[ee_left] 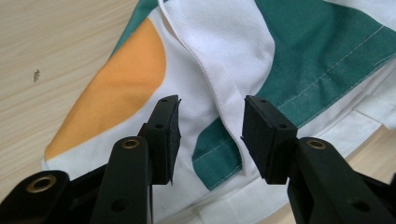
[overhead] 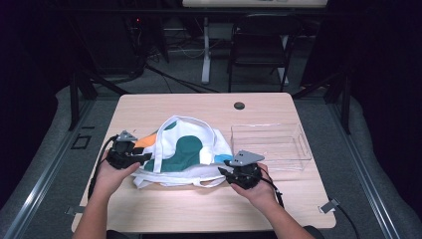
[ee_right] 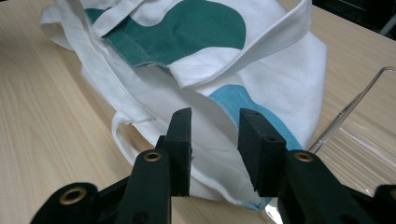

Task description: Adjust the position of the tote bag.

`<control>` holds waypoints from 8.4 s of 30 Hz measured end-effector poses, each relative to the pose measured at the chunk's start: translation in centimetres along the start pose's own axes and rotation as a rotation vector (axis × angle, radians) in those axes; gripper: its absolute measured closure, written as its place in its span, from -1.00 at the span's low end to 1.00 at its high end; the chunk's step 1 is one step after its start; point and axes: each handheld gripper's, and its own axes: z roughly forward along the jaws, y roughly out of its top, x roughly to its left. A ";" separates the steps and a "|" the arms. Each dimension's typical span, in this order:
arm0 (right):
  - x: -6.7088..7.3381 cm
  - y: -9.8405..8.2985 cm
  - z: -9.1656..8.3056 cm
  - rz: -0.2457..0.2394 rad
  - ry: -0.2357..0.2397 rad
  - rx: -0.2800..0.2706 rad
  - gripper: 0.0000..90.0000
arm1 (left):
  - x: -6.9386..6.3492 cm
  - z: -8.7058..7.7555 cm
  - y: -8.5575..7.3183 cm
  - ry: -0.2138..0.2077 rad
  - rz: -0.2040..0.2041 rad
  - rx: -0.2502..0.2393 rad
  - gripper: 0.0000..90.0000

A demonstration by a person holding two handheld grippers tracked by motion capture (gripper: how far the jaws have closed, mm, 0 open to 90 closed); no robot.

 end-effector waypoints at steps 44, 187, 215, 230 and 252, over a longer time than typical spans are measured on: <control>0.1 0.1 0.0 -0.015 0.002 -0.007 0.51 | -0.9 3.8 -0.9 -0.103 0.018 0.172 0.47; 2.6 4.4 0.3 -0.186 -0.024 0.003 0.59 | -0.8 -2.4 2.7 -0.028 0.075 -0.087 0.95; 2.9 8.9 4.5 -0.298 -0.051 0.069 0.47 | -0.1 -3.3 3.5 -0.010 0.068 -0.142 0.96; 3.1 9.3 6.4 -0.343 -0.064 0.109 0.43 | 0.0 -3.4 3.4 -0.010 0.068 -0.151 0.96; 3.3 9.5 7.0 -0.344 -0.070 0.125 0.90 | 0.0 -3.4 3.4 -0.012 0.072 -0.148 0.96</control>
